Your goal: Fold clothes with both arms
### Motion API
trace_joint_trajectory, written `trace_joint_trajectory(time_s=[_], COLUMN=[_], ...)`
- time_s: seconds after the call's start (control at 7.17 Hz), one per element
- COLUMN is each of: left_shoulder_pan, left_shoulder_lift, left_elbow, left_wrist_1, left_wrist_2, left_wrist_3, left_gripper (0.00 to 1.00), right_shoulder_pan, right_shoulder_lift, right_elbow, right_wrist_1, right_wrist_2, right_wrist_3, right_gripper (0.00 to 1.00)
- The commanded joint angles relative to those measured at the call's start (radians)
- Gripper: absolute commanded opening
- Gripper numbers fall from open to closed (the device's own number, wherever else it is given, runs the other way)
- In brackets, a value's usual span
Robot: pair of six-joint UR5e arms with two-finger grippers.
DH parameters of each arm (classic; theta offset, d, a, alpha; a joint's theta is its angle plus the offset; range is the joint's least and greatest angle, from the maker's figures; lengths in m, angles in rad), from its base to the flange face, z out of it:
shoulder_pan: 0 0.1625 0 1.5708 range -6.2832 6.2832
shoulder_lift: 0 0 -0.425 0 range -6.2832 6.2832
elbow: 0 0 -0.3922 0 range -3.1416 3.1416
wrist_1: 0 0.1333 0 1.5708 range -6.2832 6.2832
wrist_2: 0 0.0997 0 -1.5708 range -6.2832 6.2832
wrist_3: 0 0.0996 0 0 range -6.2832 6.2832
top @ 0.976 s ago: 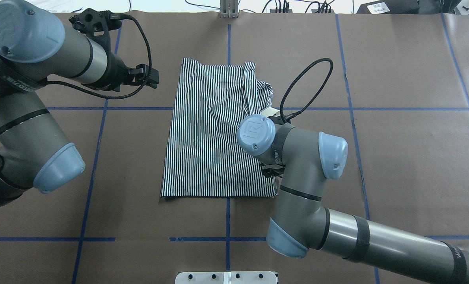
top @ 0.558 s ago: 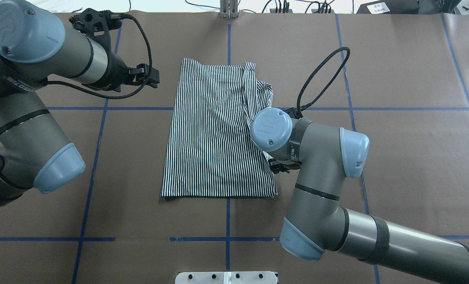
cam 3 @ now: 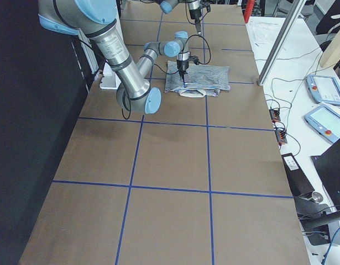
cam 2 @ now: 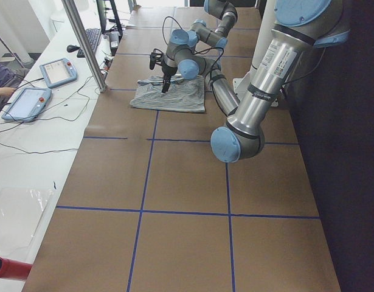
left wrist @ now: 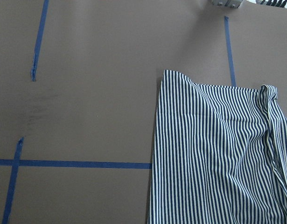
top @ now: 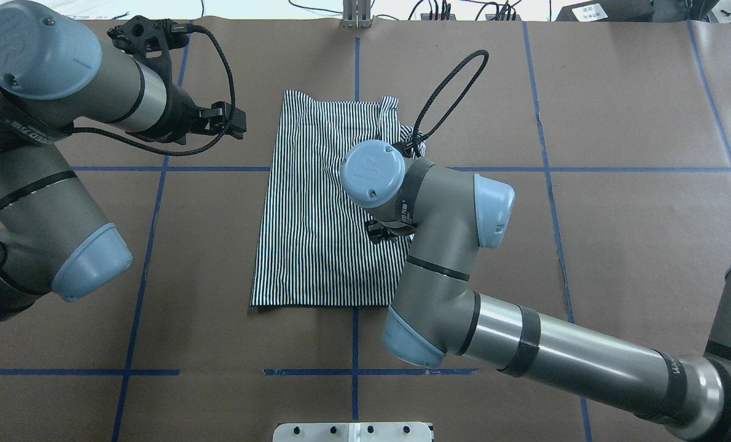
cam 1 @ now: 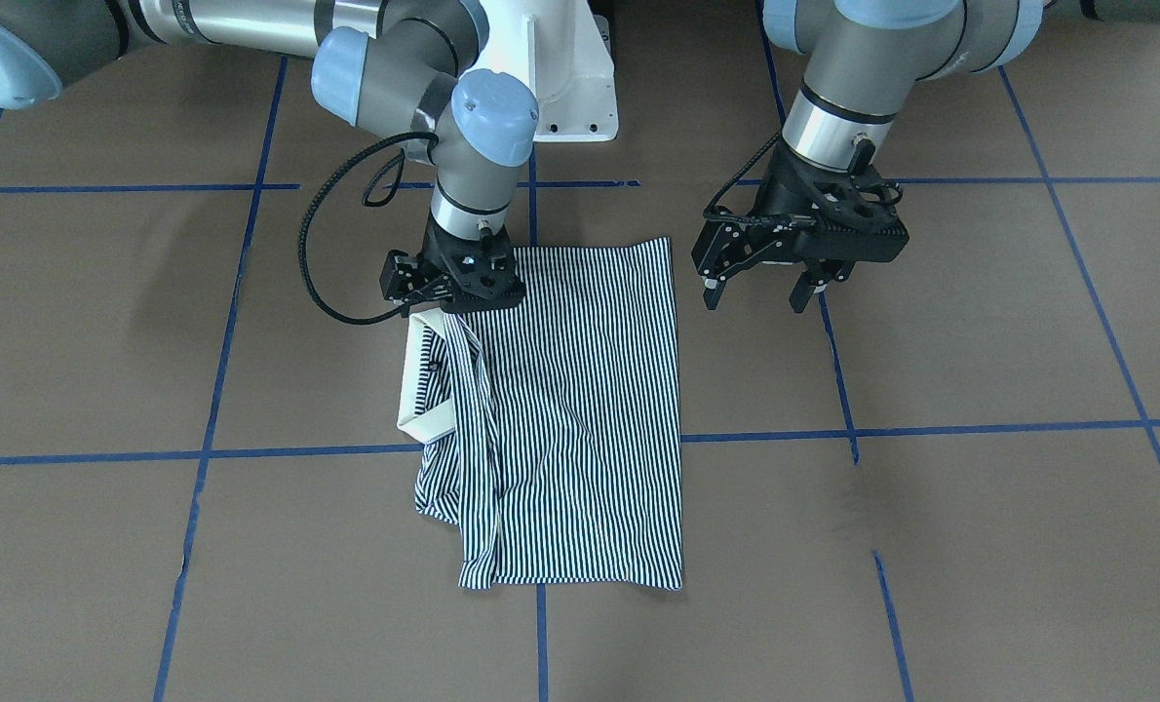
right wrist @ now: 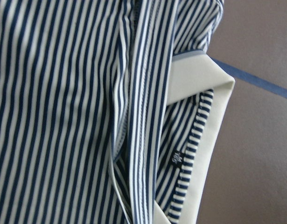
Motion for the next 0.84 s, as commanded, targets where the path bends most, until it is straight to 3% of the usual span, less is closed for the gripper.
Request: trace_joint_trajectory(time_s=[0.0, 0.7], left_shoulder_pan=[-0.002, 0.000], left_shoulder_lift=[0.002, -0.004], left_elbow=[0.003, 0.005], left_wrist_1=[-0.004, -0.007], left_wrist_2=[0.000, 0.000], left_wrist_3=[0.000, 0.000], left_gripper=[1.00, 1.00], right_shoulder_pan=[0.007, 0.021], right_shoulder_lift=[0.030, 0.018], right_elbow=[-0.085, -0.126], right_wrist_1=[0.079, 0.101], right_wrist_2=[-0.009, -0.012], right_wrist_3=[-0.013, -0.013], right_gripper=[1.00, 1.00])
